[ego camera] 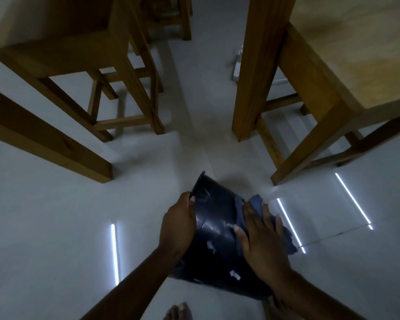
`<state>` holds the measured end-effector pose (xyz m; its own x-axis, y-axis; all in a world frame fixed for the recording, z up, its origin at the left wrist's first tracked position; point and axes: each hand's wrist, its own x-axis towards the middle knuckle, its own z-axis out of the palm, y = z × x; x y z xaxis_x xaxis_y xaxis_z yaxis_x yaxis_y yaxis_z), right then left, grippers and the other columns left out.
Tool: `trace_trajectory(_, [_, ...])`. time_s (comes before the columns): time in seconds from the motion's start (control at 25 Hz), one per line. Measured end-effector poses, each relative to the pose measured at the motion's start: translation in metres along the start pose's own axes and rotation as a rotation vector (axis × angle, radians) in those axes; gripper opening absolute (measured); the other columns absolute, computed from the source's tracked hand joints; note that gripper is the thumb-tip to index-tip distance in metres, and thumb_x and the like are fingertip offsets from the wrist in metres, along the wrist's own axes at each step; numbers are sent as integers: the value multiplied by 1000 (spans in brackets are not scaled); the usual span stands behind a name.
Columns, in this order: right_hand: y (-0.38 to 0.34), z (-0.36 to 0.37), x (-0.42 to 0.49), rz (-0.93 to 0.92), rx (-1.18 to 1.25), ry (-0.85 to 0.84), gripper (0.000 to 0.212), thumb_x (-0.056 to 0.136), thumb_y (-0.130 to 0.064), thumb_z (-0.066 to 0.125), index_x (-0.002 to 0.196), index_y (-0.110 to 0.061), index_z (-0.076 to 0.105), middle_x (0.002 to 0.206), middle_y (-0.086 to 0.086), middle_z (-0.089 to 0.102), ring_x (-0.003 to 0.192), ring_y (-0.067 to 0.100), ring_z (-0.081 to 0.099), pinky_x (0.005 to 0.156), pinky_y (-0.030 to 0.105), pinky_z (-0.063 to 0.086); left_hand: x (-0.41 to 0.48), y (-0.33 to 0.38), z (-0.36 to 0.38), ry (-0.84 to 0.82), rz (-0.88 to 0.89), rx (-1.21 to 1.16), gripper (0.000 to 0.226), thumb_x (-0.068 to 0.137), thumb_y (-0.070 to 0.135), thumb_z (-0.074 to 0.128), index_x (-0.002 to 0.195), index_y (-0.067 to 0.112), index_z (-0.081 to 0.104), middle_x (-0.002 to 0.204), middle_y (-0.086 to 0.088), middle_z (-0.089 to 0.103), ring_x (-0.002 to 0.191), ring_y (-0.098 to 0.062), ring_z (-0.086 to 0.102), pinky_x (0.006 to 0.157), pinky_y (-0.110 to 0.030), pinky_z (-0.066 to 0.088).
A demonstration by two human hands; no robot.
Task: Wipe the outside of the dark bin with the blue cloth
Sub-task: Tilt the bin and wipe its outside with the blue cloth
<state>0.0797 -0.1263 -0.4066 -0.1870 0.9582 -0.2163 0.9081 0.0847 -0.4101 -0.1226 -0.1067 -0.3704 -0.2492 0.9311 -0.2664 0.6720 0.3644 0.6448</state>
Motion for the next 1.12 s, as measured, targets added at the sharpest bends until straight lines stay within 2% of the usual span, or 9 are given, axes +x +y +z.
trace_trajectory(0.16, [-11, 0, 2, -327, -179, -38, 62, 97, -57, 11, 152, -30, 18, 159, -8, 21, 149, 25, 6, 113, 56, 12, 11, 12, -8, -71, 19, -56, 24, 104, 32, 37, 106, 22, 58, 86, 5, 66, 69, 1, 59, 57, -5, 41])
trace_trajectory(0.32, [9, -3, 32, -142, -17, -28, 66, 96, -65, 13, 152, -30, 15, 159, -3, 23, 147, 26, 17, 115, 52, 19, -16, -5, -25, -285, 23, -217, 28, 96, 42, 50, 123, 34, 52, 105, 19, 68, 97, 1, 67, 72, -5, 50])
trace_trajectory(0.4, [4, 5, 8, -109, 9, -13, 66, 95, -64, 16, 153, -32, 8, 160, -3, 21, 145, 28, 20, 115, 50, 21, -21, -12, -26, -236, 49, -106, 25, 97, 45, 47, 118, 33, 53, 103, 15, 70, 92, -4, 69, 70, -6, 51])
trace_trajectory(0.48, [-10, 10, -20, -218, -60, -13, 66, 95, -61, 17, 154, -31, 5, 162, -2, 14, 146, 30, 16, 115, 49, 20, -9, -6, -22, -179, 90, -35, 22, 98, 43, 47, 114, 30, 54, 95, 12, 70, 82, -5, 68, 64, -5, 48])
trace_trajectory(0.6, [-20, 12, -10, -397, -122, -6, 61, 97, -56, 17, 153, -34, 7, 162, -2, 11, 147, 31, 11, 115, 50, 16, 3, 9, -18, -194, 103, -91, 26, 99, 42, 44, 117, 27, 55, 96, 9, 71, 84, -7, 68, 73, -19, 53])
trace_trajectory(0.8, [3, -1, 9, -104, 34, -3, 60, 97, -57, 14, 151, -30, 16, 156, 4, 31, 134, 33, 41, 104, 48, 41, 9, 13, -17, -185, 57, -19, 29, 101, 42, 40, 121, 27, 54, 103, 0, 72, 78, -15, 67, 69, -25, 51])
trace_trajectory(0.88, [-7, 7, -27, -206, -71, 0, 64, 95, -56, 24, 153, -32, 12, 159, 3, 24, 142, 35, 27, 107, 54, 33, 9, 14, -14, -174, 57, 5, 29, 101, 43, 40, 121, 26, 53, 102, -1, 72, 68, -15, 64, 65, -26, 50])
trace_trajectory(1.0, [-23, 10, -17, -432, -151, -33, 65, 94, -54, 27, 153, -33, 9, 162, 1, 14, 147, 34, 11, 114, 53, 19, 13, 14, -12, -150, 76, 1, 30, 100, 42, 41, 121, 25, 55, 104, -2, 72, 83, -19, 67, 73, -28, 51])
trace_trajectory(1.12, [-12, -6, 27, -163, 22, -8, 62, 96, -58, 14, 151, -28, 19, 157, 5, 29, 138, 32, 37, 108, 47, 35, 16, 18, -10, -147, 56, 6, 32, 100, 45, 39, 120, 27, 54, 101, -2, 73, 84, -20, 69, 73, -31, 55])
